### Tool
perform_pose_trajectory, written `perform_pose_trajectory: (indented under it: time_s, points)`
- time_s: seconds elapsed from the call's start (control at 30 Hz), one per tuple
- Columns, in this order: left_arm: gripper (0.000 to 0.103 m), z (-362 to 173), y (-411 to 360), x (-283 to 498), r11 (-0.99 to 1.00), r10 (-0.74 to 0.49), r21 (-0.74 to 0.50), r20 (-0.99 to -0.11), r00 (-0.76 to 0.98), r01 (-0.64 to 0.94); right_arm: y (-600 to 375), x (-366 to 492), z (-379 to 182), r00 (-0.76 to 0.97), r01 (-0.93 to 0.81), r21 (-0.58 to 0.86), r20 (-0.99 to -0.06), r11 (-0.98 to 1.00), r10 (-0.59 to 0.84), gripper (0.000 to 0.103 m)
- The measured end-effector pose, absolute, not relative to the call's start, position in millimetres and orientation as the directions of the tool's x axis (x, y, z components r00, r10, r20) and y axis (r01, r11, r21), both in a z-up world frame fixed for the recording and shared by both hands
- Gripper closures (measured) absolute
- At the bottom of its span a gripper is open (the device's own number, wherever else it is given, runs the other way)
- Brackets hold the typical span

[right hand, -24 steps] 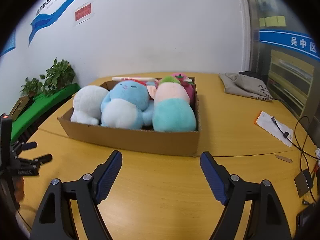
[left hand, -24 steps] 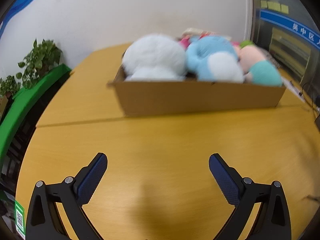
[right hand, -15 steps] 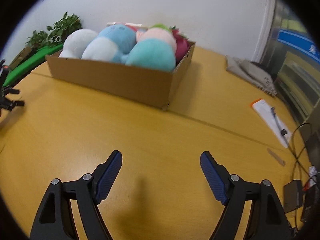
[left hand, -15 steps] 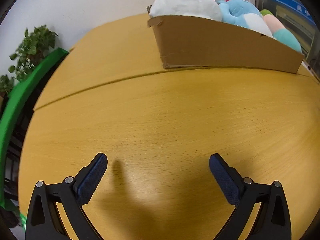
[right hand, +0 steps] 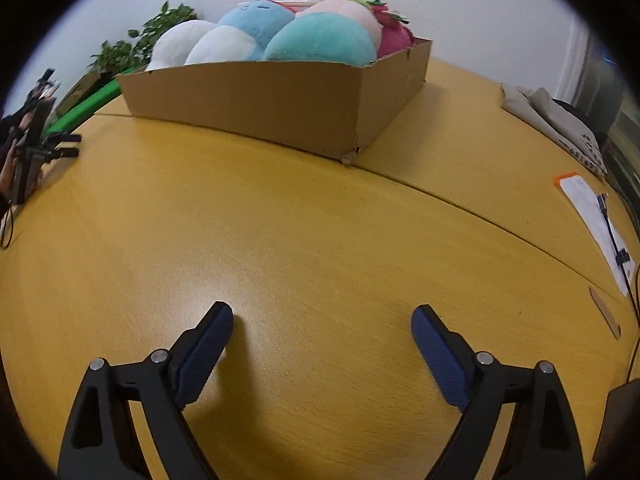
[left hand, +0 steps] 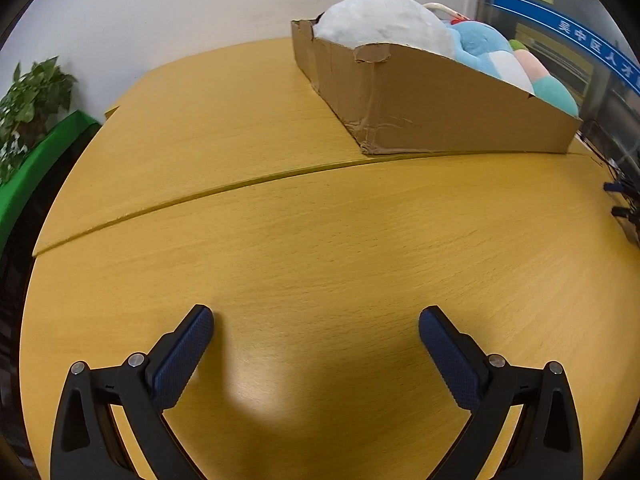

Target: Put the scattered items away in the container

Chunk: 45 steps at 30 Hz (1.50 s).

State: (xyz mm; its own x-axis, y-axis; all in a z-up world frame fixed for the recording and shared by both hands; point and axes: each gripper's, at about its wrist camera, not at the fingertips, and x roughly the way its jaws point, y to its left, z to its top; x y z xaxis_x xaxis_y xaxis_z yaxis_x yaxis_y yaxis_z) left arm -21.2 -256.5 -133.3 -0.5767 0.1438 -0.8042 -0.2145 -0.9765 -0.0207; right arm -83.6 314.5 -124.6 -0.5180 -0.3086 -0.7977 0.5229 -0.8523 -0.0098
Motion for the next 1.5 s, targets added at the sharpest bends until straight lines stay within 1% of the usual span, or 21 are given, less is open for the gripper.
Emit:
perform_pose_trajectory:
  time_s: [0.03, 0.07, 0.1, 0.3, 1.5]
  points:
    - [0.000, -133, -261, -23, -0.975, 0.149, -0.022, -0.804, -0.575, -0.221, 316, -83, -125, -0.514, 0.532, -0.008, -0.798, -0.847, -0.315, 0.010]
    - [0.000, -133, -266, -27, -0.975, 0.149, -0.023, -0.805, -0.574, -0.221, 319, -84, -125, -0.508, 0.539, -0.008, -0.801, -0.842, -0.317, 0.004]
    - [0.000, -133, -269, -29, -0.975, 0.149, -0.023, -0.805, -0.575, -0.221, 321, -86, -126, -0.500, 0.540, -0.007, -0.807, -0.842, -0.313, 0.000]
    - [0.000, -127, -261, -55, -0.975, 0.143, -0.017, -0.808, -0.571, -0.221, 334, -96, -129, -0.497, 0.541, 0.003, -0.806, -0.841, -0.322, 0.000]
    - [0.000, -124, -253, -47, -0.976, 0.139, -0.014, -0.807, -0.574, -0.216, 337, -100, -128, -0.498, 0.535, 0.000, -0.808, -0.845, -0.316, 0.000]
